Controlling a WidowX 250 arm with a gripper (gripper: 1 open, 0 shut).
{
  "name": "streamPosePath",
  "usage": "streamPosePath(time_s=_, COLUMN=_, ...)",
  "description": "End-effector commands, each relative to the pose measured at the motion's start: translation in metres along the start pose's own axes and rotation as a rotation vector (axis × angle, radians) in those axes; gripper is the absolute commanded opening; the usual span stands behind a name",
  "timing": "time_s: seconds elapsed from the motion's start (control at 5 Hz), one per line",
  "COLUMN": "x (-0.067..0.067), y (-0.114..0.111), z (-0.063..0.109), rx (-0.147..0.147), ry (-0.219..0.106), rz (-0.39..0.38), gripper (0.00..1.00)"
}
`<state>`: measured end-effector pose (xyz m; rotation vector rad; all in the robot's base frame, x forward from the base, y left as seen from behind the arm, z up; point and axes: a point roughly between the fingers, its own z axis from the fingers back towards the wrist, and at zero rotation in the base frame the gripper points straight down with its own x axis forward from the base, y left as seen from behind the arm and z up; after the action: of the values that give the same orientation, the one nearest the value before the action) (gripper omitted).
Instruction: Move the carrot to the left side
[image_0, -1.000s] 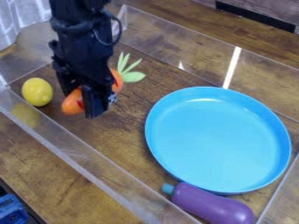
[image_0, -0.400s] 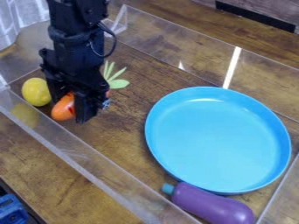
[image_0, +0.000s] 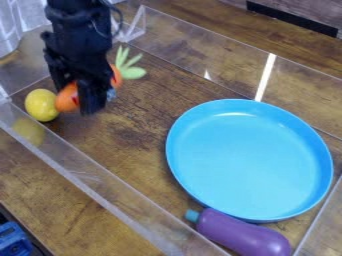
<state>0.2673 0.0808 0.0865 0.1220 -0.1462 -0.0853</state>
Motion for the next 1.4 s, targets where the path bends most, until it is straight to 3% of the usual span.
streamPosePath(time_s=0.0, x=0.013, y=0.019, z=-0.003, rx=0.007, ry=-0.081, rz=-0.021, gripper=0.0)
streamPosePath(time_s=0.4, x=0.006, y=0.037, z=-0.026, rx=0.015, ry=-0.101, rz=0.088, gripper=0.0)
streamPosePath(time_s=0.6, x=0.008, y=0.046, z=-0.033, rx=0.006, ry=-0.126, rz=0.093, gripper=0.0)
streamPosePath(time_s=1.2, x=0.005, y=0.055, z=-0.057, rx=-0.053, ry=-0.159, rz=0.129, gripper=0.0)
